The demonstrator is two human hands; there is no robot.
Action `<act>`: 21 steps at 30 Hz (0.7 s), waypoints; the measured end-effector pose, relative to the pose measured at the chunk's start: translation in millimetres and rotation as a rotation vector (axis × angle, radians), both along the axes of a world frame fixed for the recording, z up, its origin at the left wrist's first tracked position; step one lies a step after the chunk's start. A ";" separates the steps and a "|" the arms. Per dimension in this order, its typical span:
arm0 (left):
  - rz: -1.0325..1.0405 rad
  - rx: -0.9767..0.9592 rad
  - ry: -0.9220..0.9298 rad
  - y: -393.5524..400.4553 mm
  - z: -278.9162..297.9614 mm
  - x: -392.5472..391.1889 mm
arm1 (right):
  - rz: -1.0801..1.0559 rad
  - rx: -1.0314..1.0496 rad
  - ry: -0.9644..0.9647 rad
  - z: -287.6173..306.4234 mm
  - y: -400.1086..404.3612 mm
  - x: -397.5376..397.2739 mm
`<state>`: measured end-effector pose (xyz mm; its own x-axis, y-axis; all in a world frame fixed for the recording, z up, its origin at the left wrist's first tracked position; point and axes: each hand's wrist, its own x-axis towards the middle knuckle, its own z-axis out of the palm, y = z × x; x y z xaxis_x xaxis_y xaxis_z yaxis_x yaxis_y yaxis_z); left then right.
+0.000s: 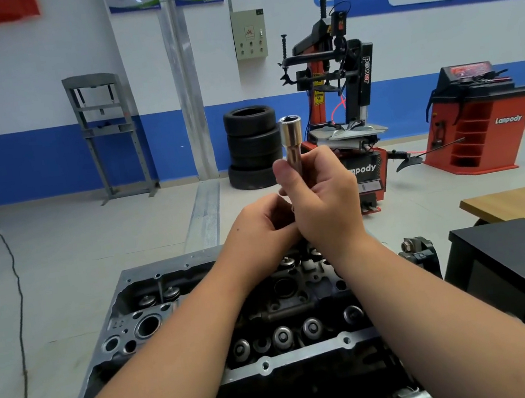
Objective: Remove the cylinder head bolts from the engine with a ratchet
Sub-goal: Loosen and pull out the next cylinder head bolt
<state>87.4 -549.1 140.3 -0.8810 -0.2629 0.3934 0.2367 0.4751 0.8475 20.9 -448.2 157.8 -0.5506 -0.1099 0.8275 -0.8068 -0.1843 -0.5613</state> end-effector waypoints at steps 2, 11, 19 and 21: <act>-0.039 0.028 -0.003 0.2 0.7 1.0 | 0.023 -0.007 -0.014 -1.0 -0.3 -0.2; -0.126 0.035 -0.022 1.1 5.2 8.0 | 0.068 -0.024 -0.001 -2.9 -2.3 -4.8; -0.009 0.009 0.038 6.9 4.7 5.1 | 0.000 -0.032 0.029 1.1 -0.2 -2.9; 0.000 0.018 0.044 7.7 4.0 3.9 | -0.047 -0.046 0.006 3.0 0.5 -3.2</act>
<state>91.3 -541.4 144.3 -0.8630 -0.2704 0.4268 0.2734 0.4604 0.8445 17.7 -447.7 160.8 -0.5496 -0.0457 0.8342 -0.8184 -0.1712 -0.5486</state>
